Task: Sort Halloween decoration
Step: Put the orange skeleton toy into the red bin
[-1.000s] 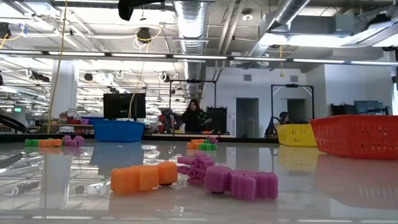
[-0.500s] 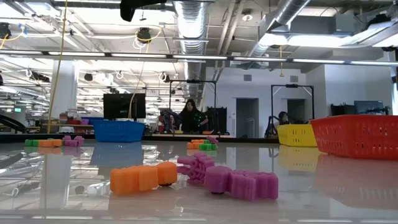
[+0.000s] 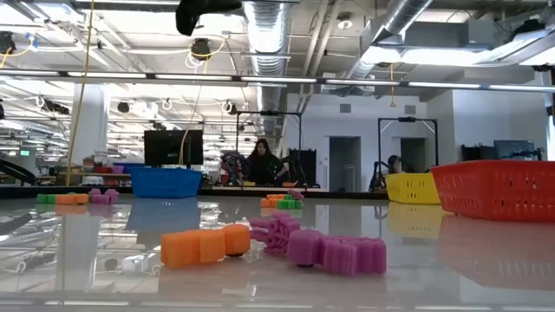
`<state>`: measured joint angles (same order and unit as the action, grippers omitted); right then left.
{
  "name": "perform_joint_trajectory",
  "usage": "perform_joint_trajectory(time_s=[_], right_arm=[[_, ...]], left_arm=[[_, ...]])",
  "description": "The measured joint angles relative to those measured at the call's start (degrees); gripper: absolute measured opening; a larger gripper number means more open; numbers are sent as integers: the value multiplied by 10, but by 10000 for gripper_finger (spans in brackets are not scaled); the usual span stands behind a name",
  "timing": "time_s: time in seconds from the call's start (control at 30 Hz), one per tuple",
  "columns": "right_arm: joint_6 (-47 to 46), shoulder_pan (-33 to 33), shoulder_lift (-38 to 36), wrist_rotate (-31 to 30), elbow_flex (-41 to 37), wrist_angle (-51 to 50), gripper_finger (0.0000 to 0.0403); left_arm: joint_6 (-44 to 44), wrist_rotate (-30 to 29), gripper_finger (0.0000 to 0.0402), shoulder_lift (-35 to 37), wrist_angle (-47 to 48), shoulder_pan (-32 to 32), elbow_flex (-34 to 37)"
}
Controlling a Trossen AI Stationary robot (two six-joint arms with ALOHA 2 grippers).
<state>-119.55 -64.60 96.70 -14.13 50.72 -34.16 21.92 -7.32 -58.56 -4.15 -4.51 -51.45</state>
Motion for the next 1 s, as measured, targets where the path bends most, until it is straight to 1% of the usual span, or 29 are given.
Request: perform_joint_trajectory(time_s=[0.2, 0.33, 0.43, 0.5, 0.6, 0.67, 0.77, 0.83, 1.0], right_arm=[[129, -35, -77, -51, -2, -46, 150], [243, -55, -113, -41, -2, -99, 150], [264, -65, -119, -15, -2, -143, 150], [245, -73, -118, 2, -10, -167, 150], [143, -78, -120, -5, -26, -172, 150], [97, -79, -120, -35, -31, -154, 150], [52, -79, -119, -85, -31, -125, 150], [42, -78, -119, -99, -31, -109, 150], [27, -66, -116, -99, -30, -83, 150]], left_arm=[[2, 10, 206, -19, -19, 0, 0], [3, 27, 206, -35, -32, 0, 0], [16, 36, 206, -46, -42, 0, 0], [25, 37, 206, -52, -49, 0, 0], [33, 37, 206, -53, -54, 0, 0], [34, 34, 206, -53, -62, 0, 0], [34, 24, 206, -53, -70, 0, 0], [34, 21, 206, -52, -76, 0, 0], [33, 13, 206, -52, -74, 0, 0]])
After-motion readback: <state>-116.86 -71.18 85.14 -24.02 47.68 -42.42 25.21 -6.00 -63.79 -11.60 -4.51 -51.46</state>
